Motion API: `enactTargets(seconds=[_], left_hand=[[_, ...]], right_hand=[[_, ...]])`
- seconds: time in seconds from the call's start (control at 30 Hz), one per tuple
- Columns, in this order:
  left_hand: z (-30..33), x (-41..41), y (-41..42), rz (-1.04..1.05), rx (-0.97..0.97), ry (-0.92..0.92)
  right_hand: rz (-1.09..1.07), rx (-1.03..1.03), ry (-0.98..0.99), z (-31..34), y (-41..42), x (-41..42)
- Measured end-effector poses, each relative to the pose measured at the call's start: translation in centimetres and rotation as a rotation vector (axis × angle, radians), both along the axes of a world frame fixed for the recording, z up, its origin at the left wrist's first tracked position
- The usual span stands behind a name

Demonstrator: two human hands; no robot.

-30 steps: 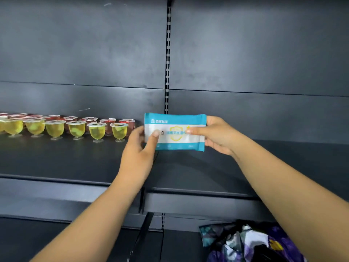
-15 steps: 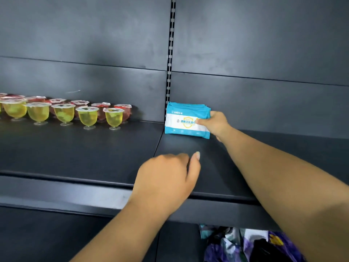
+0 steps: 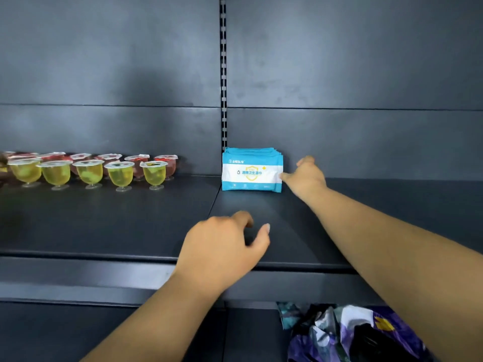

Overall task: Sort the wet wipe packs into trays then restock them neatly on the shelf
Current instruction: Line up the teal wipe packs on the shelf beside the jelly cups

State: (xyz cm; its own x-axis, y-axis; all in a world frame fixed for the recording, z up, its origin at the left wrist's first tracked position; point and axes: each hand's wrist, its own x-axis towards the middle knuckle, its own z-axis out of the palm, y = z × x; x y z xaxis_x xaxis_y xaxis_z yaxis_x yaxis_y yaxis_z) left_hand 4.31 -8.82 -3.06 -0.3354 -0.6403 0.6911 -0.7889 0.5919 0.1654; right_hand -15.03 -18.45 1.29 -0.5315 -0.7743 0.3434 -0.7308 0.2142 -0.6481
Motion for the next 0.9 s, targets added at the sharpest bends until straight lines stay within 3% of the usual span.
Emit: enactTargets(seconds=[0.13, 0.23, 0.3, 0.4, 0.67, 0.9], left_hand=[[0.4, 0.1, 0.7, 0.034, 0.022, -0.067], [0.3, 0.0, 2.5, -0.004, -0.079, -0.063], [0.5, -0.8, 5.0, -0.075, -0.178, -0.022], [-0.9, -3.0, 9.7, -0.116, -0.241, -0.013], [-19.1, -7.3, 22.9, -0.155, 0.196, -0.12], [-37.1, -7.6, 32.7, -0.12, 0.674, -0.182]], right_hand=[[0.12, -0.006, 0.227, 0.6, 7.5, -0.1], [0.264, -0.089, 0.423, -0.7, 14.0, -0.4], [0.345, -0.307, 0.612, -2.5, 18.1, -0.9], [0.43, -0.583, 0.656, -5.5, 22.9, -3.3], [0.623, -0.259, 0.512, -22.6, 33.7, -9.0], [0.575, 0.19, 0.308, -42.3, 42.1, -12.8]])
